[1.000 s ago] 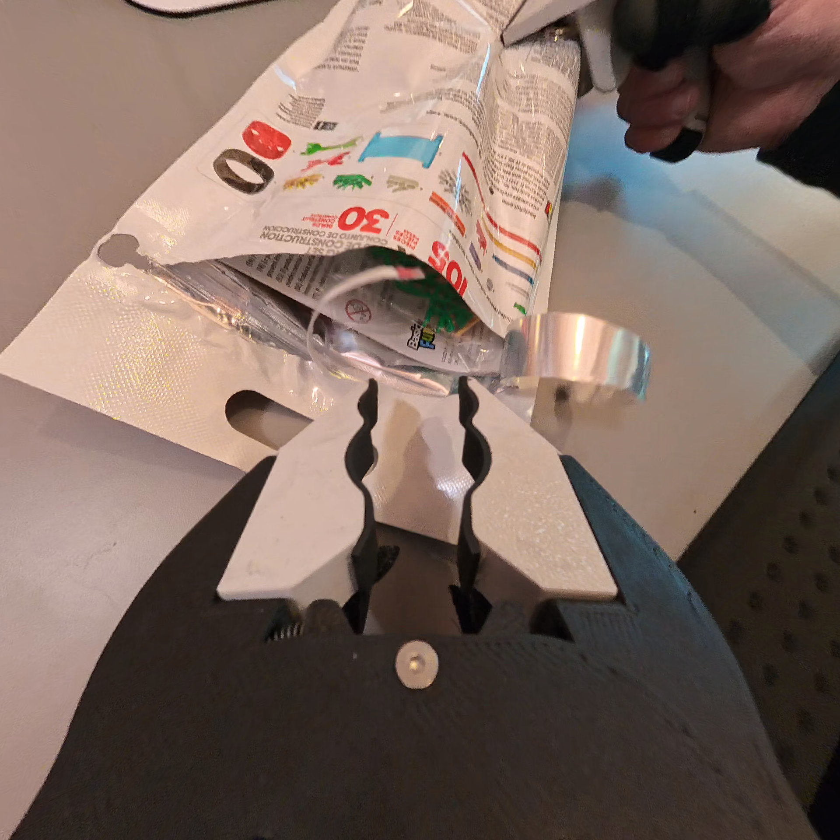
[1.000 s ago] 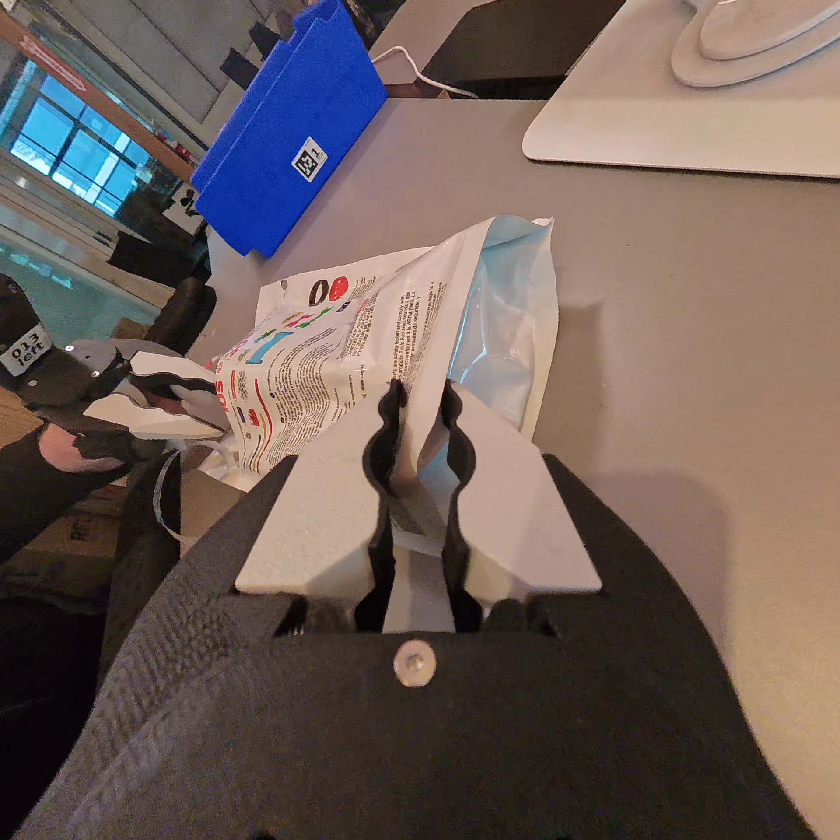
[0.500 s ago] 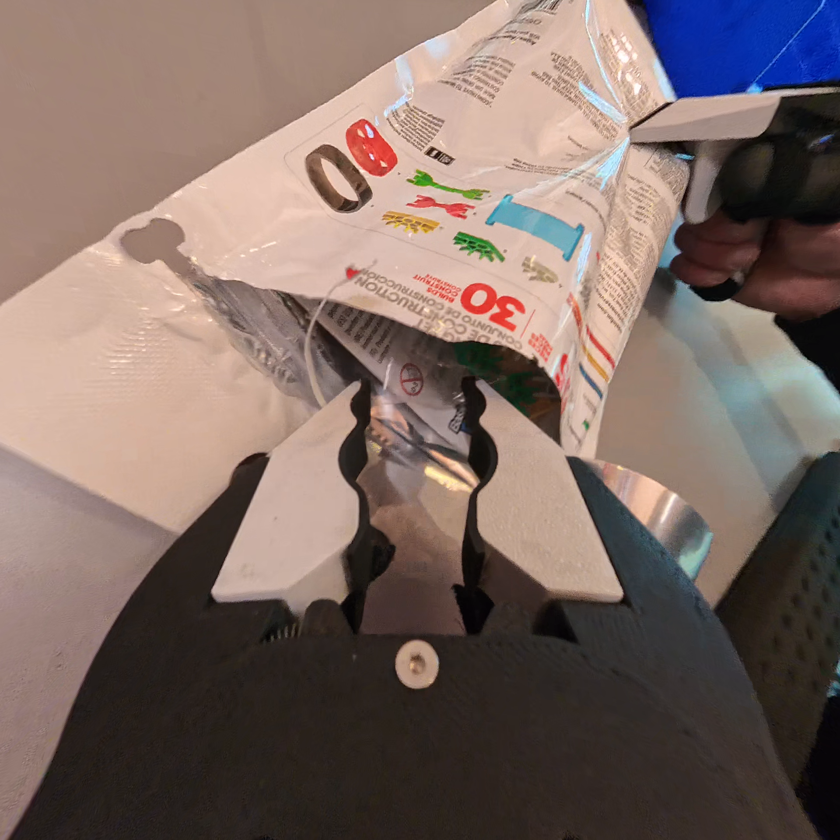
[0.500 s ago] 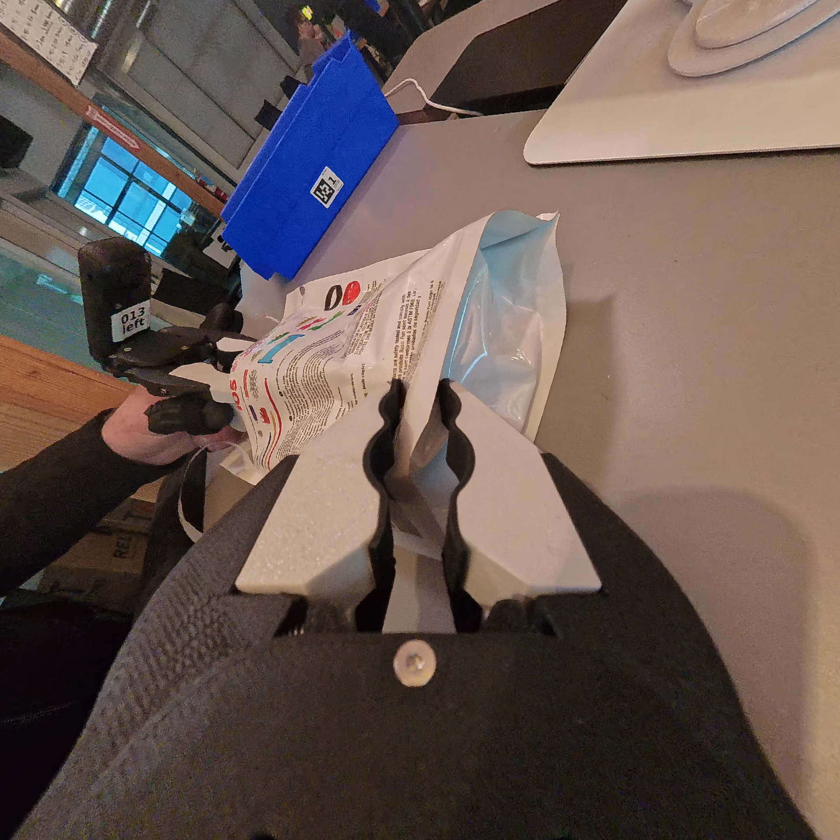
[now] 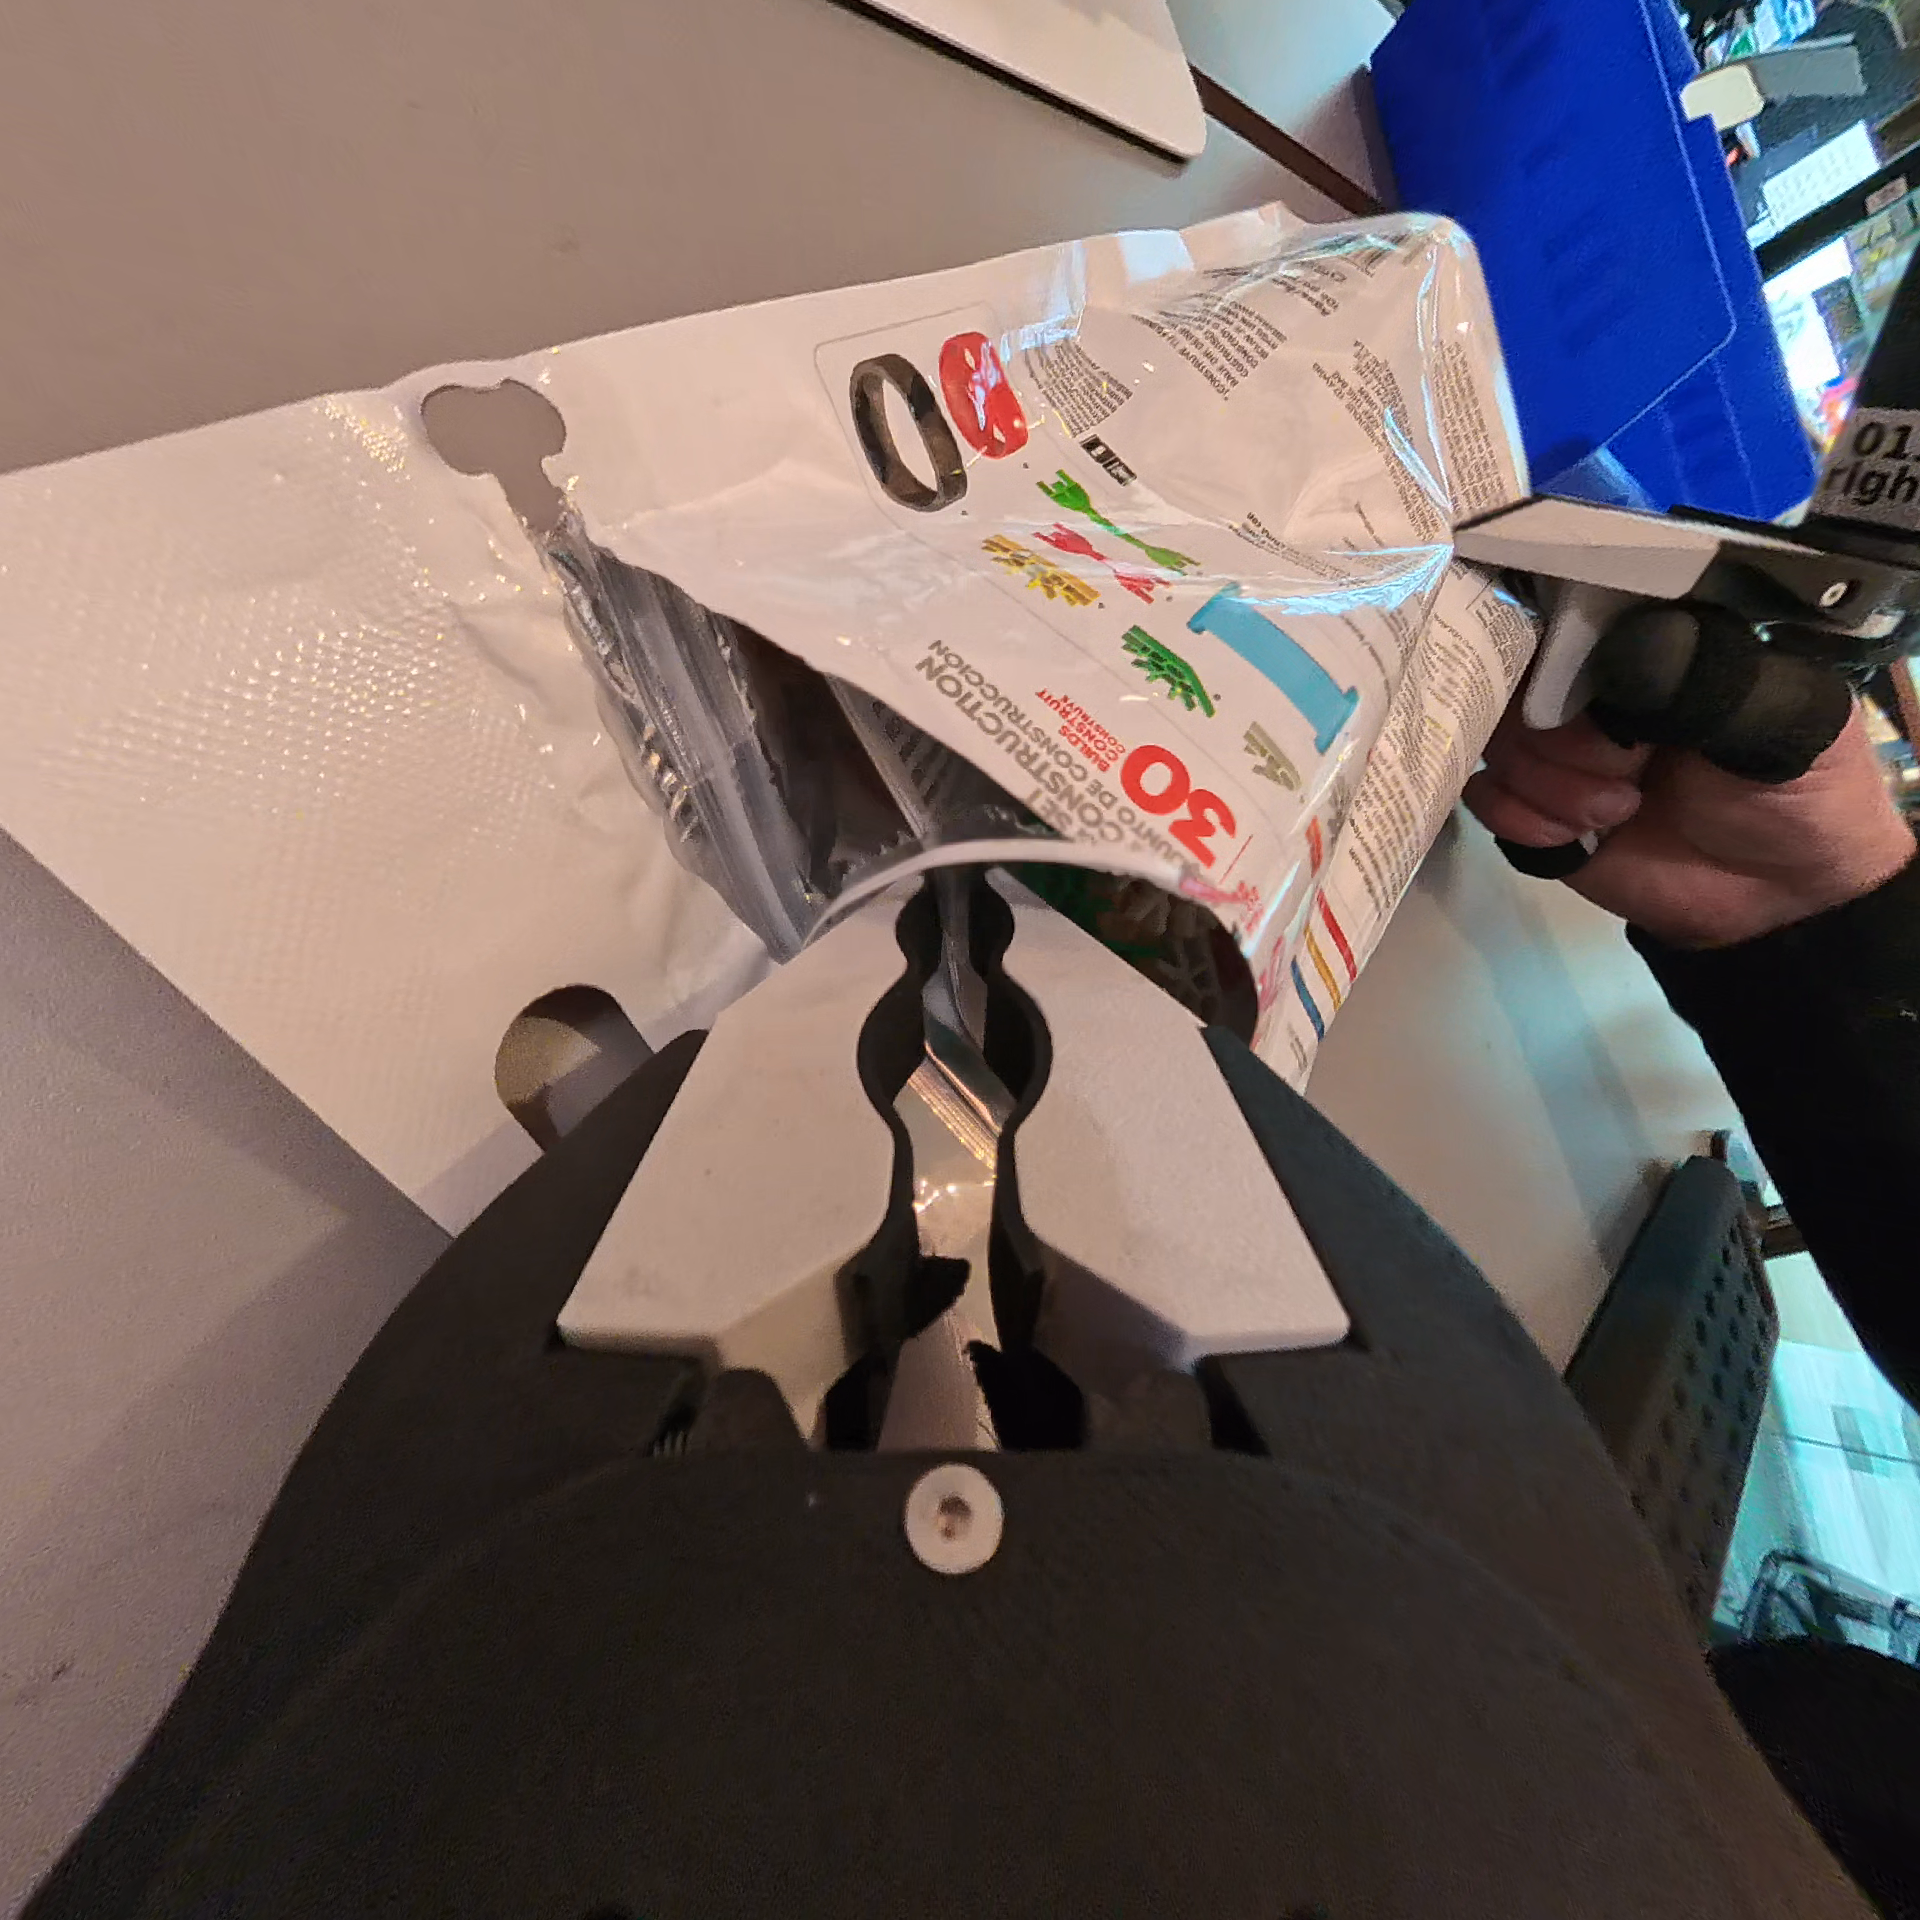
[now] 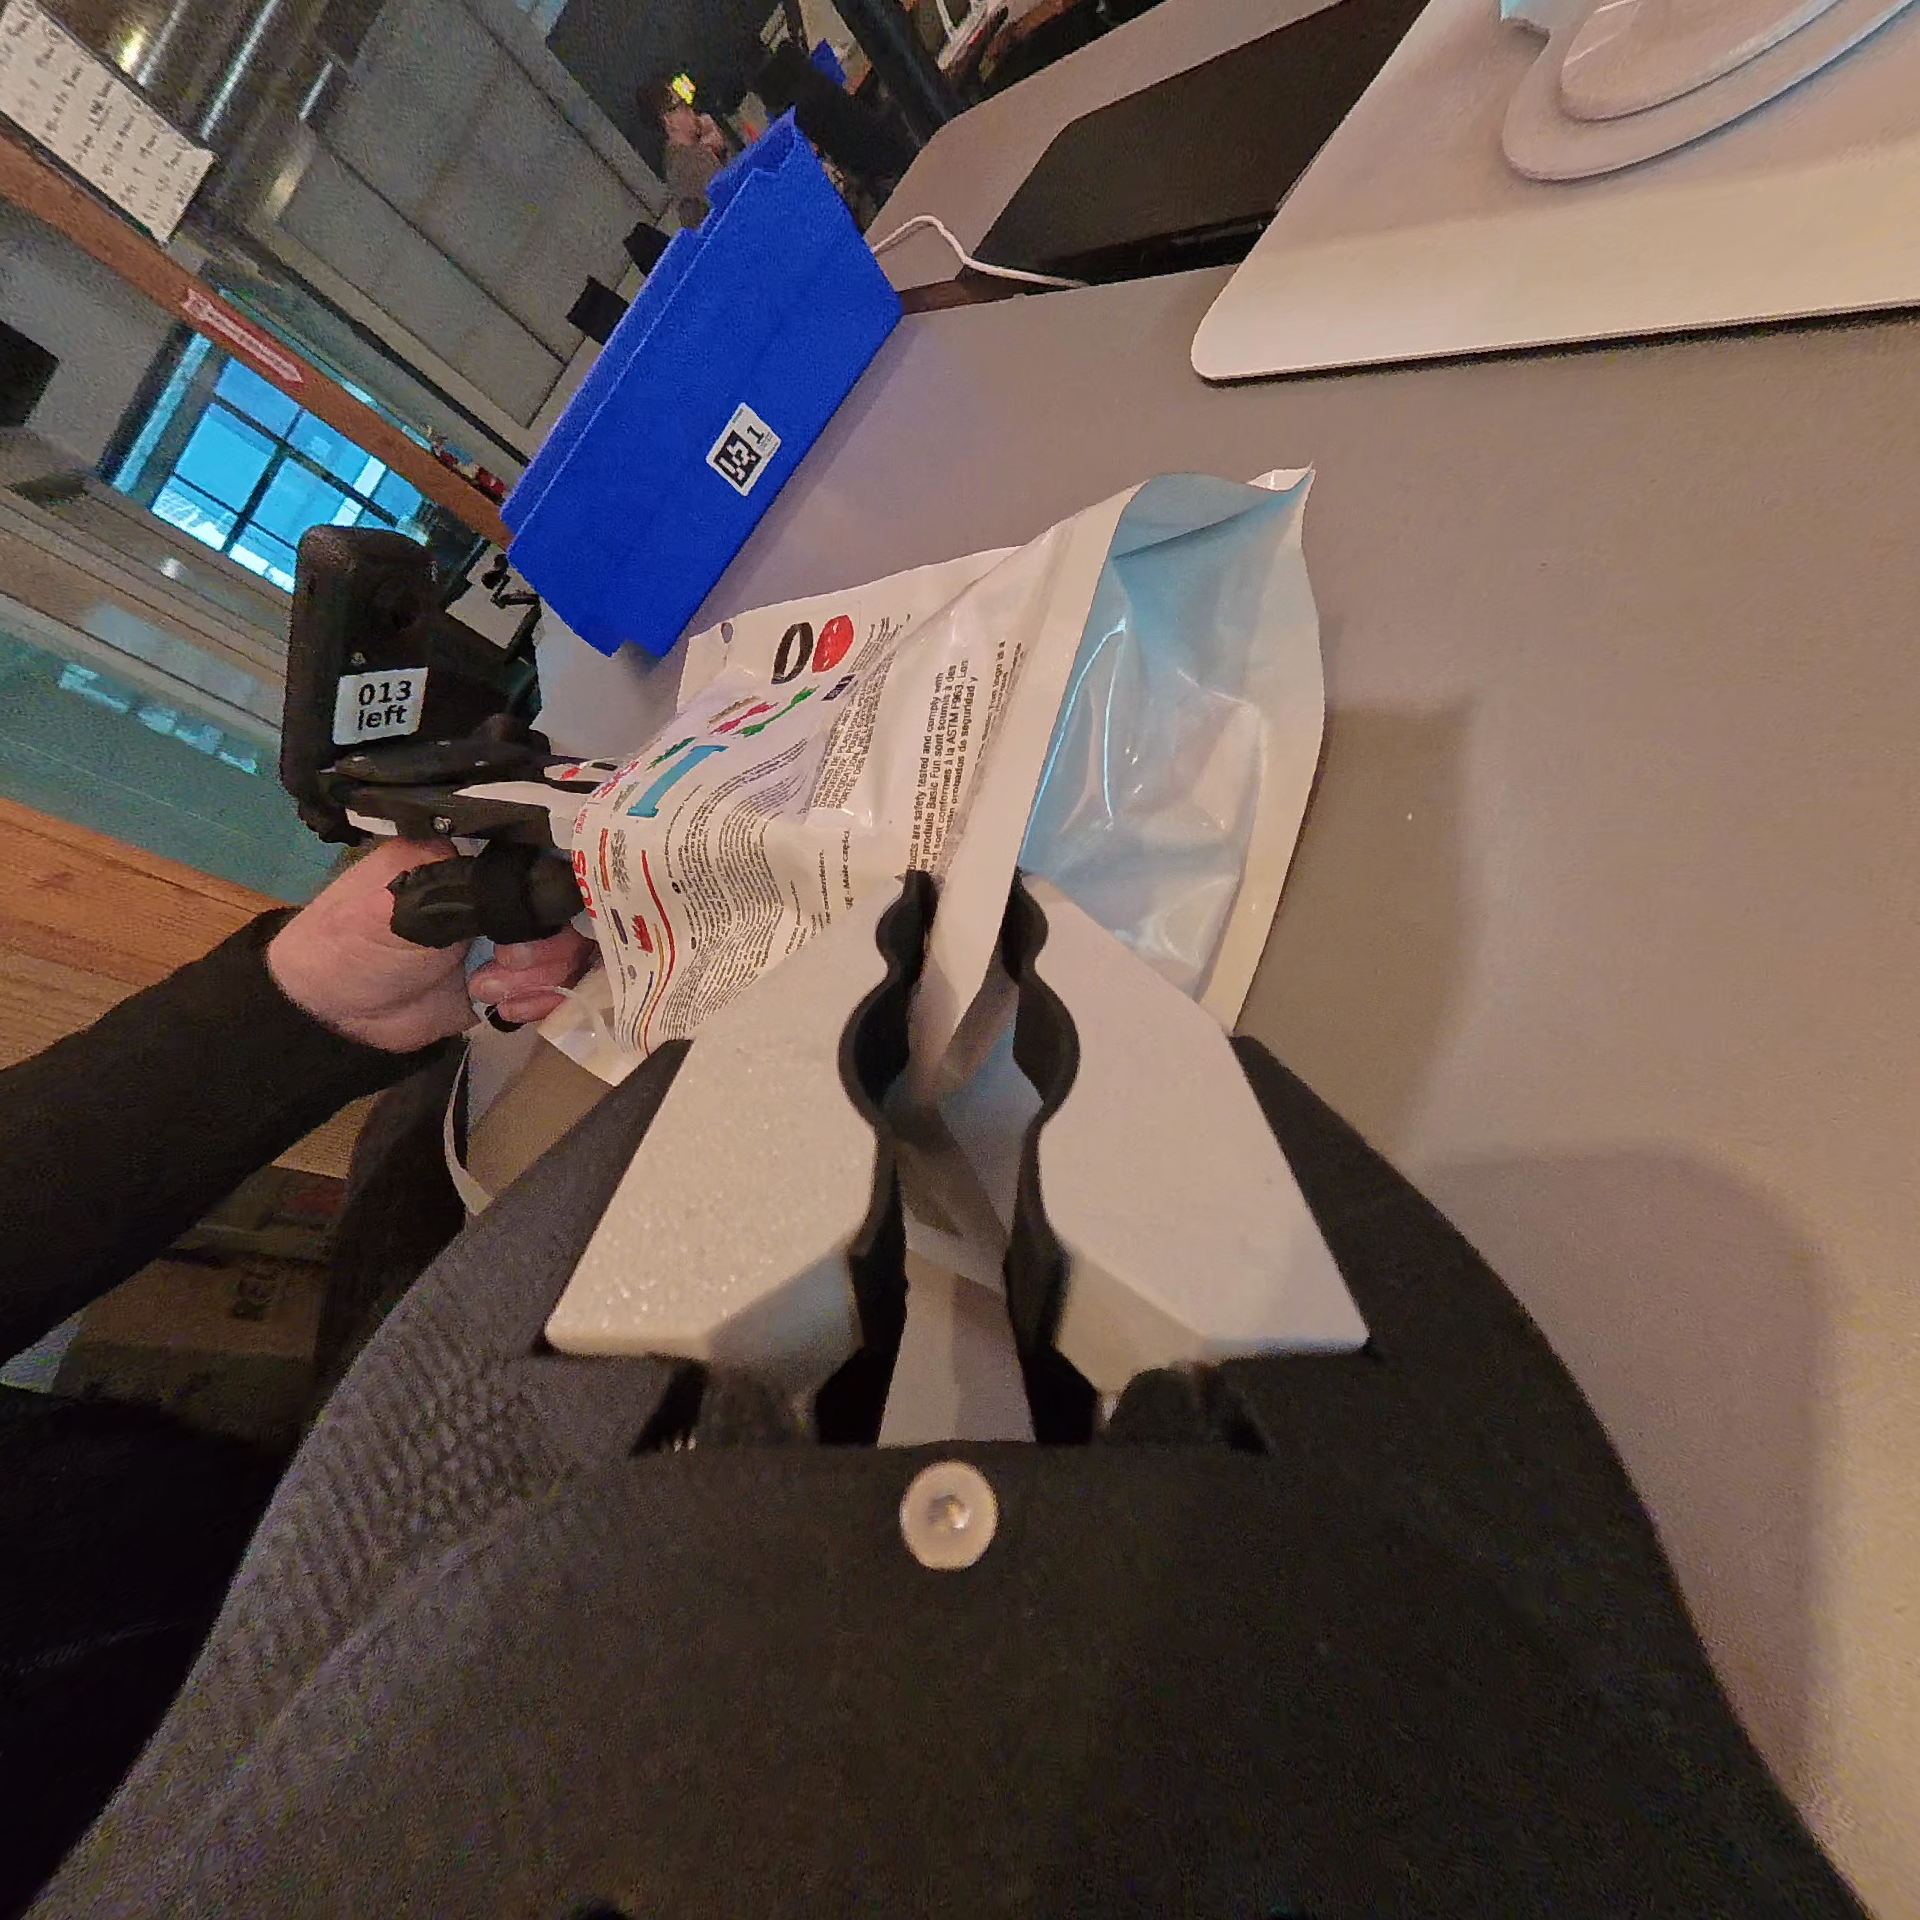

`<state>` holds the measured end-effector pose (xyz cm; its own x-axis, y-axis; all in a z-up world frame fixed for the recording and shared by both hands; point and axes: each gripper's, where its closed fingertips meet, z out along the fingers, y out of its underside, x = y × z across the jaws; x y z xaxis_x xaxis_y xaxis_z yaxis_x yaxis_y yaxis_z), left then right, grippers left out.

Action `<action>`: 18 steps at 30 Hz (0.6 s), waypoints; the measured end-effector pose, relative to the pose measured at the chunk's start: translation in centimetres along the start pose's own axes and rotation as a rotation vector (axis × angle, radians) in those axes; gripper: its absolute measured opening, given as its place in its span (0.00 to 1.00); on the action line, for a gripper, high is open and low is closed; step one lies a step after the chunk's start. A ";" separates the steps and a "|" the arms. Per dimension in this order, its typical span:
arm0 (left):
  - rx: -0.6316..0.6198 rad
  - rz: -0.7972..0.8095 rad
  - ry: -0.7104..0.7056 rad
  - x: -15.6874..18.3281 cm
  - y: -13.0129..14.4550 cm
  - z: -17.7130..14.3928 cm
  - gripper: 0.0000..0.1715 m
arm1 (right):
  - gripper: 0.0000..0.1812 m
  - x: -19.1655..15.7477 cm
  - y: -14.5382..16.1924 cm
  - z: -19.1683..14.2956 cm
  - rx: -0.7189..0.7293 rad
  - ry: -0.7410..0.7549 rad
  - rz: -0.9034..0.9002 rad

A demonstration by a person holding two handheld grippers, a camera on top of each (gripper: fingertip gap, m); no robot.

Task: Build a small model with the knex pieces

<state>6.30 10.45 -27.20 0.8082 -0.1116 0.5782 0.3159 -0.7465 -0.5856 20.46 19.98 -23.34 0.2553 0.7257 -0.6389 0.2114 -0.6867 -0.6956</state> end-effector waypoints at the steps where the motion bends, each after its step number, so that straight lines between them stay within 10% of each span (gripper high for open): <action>1: -0.007 0.011 0.001 0.1 0.1 0.1 0.01 | 0.07 -0.2 0.2 -0.2 0.003 0.012 -0.008; 18: -0.069 0.221 0.104 3.6 2.0 0.6 0.11 | 0.02 -2.5 1.8 -5.4 0.139 0.083 0.039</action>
<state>10.14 9.02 -26.64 0.7973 -0.3414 0.4978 0.0999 -0.7387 -0.6665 25.29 16.71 -21.23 0.3386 0.6887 -0.6411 0.0691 -0.6977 -0.7130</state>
